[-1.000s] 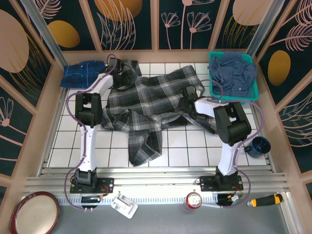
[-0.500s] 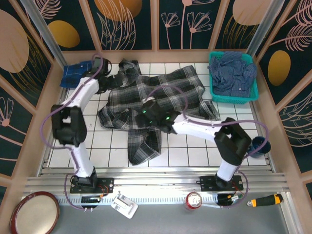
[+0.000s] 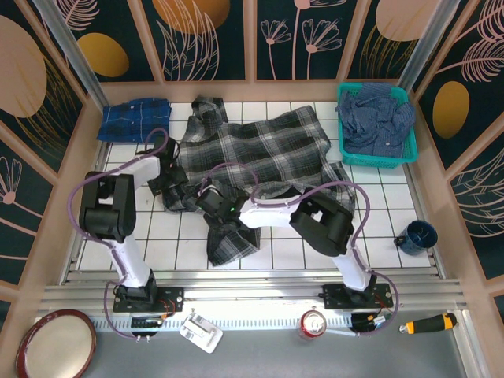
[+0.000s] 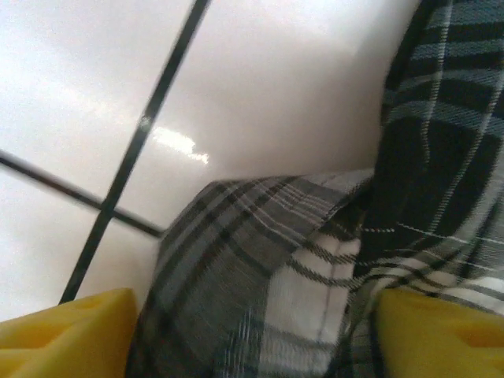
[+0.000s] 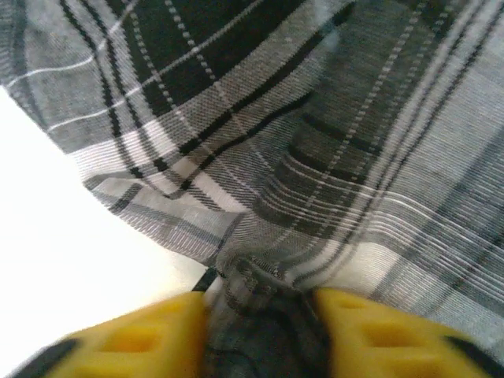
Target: Fold and stack the long sleeve shirts
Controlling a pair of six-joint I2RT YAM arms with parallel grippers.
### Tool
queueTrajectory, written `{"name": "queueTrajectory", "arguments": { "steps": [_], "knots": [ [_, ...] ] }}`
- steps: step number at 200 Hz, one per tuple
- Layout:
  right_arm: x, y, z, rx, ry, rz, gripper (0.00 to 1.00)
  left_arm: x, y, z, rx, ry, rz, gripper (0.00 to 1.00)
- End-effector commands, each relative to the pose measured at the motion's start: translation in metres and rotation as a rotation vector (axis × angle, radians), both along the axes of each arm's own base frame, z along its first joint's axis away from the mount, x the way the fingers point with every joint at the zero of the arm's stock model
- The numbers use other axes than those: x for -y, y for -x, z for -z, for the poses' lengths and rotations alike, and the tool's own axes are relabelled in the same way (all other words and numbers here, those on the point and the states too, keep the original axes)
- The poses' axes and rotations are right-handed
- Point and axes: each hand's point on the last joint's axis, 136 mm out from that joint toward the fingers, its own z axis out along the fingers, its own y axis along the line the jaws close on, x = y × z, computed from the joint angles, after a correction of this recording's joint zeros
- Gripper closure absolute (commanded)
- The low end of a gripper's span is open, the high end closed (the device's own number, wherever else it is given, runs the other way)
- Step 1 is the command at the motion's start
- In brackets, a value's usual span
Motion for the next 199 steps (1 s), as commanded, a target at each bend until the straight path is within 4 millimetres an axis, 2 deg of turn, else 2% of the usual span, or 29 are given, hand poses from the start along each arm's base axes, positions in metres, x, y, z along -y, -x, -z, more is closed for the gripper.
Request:
{"name": "queueTrajectory", "arguments": {
  "steps": [1, 17, 24, 46, 68, 88, 107, 116, 120, 124, 127, 132, 136, 137, 139, 140, 150, 160, 175, 190, 199],
  "knots": [
    [0.004, 0.007, -0.003, 0.048, 0.075, -0.027, 0.84, -0.003, -0.027, 0.003, 0.049, 0.004, -0.050, 0.41],
    [0.001, 0.021, -0.022, 0.078, 0.050, -0.098, 0.96, -0.002, -0.044, -0.002, 0.077, 0.010, -0.060, 0.63],
    [0.000, 0.029, -0.032, 0.094, 0.037, -0.130, 1.00, -0.002, -0.052, -0.004, 0.085, 0.008, -0.067, 0.69],
    [0.005, 0.052, -0.066, 0.121, -0.028, -0.230, 1.00, -0.005, -0.078, -0.014, 0.109, 0.005, -0.090, 0.83],
    [0.012, 0.087, -0.094, 0.131, -0.097, -0.382, 1.00, -0.007, -0.106, -0.026, 0.146, 0.012, -0.103, 0.86],
    [0.021, 0.122, -0.091, 0.075, -0.130, -0.516, 1.00, -0.010, -0.130, -0.035, 0.165, 0.013, -0.109, 0.85],
    [0.022, 0.158, -0.076, -0.031, -0.138, -0.638, 1.00, -0.010, -0.145, -0.043, 0.180, 0.010, -0.105, 0.76],
    [0.024, 0.168, -0.066, -0.057, -0.109, -0.667, 1.00, -0.010, -0.146, -0.045, 0.180, 0.007, -0.105, 0.71],
    [0.025, 0.168, -0.061, -0.060, -0.095, -0.665, 1.00, -0.011, -0.146, -0.046, 0.179, 0.005, -0.104, 0.64],
    [0.026, 0.167, -0.057, -0.064, -0.081, -0.654, 1.00, -0.011, -0.145, -0.049, 0.184, 0.004, -0.103, 0.53],
    [0.027, 0.166, -0.055, -0.067, -0.074, -0.647, 0.99, -0.011, -0.144, -0.049, 0.181, 0.002, -0.103, 0.49],
    [0.027, 0.163, -0.053, -0.066, -0.069, -0.633, 0.91, -0.012, -0.141, -0.053, 0.186, -0.001, -0.102, 0.45],
    [0.027, 0.161, -0.053, -0.061, -0.070, -0.623, 0.82, -0.012, -0.138, -0.054, 0.187, -0.004, -0.101, 0.40],
    [0.027, 0.160, -0.053, -0.062, -0.069, -0.618, 0.75, -0.012, -0.138, -0.055, 0.188, -0.004, -0.100, 0.39],
    [0.027, 0.160, -0.053, -0.061, -0.070, -0.615, 0.72, -0.012, -0.136, -0.056, 0.188, -0.005, -0.099, 0.36],
    [0.027, 0.159, -0.055, -0.058, -0.076, -0.612, 0.68, -0.013, -0.135, -0.056, 0.191, -0.005, -0.099, 0.35],
    [0.024, 0.157, -0.063, -0.060, -0.106, -0.603, 0.55, -0.014, -0.125, -0.062, 0.192, -0.008, -0.095, 0.22],
    [0.020, 0.153, -0.079, -0.056, -0.157, -0.581, 0.41, -0.017, -0.112, -0.067, 0.187, -0.024, -0.093, 0.19],
    [0.021, 0.144, -0.106, -0.056, -0.230, -0.518, 0.36, -0.023, -0.088, -0.078, 0.187, -0.052, -0.096, 0.15],
    [0.040, 0.119, -0.129, -0.025, -0.270, -0.343, 0.26, -0.029, -0.058, -0.087, 0.186, -0.073, -0.100, 0.13],
    [0.067, 0.093, -0.138, -0.010, -0.300, -0.163, 0.20, -0.030, -0.039, -0.093, 0.198, -0.066, -0.109, 0.09]
  ]
}}
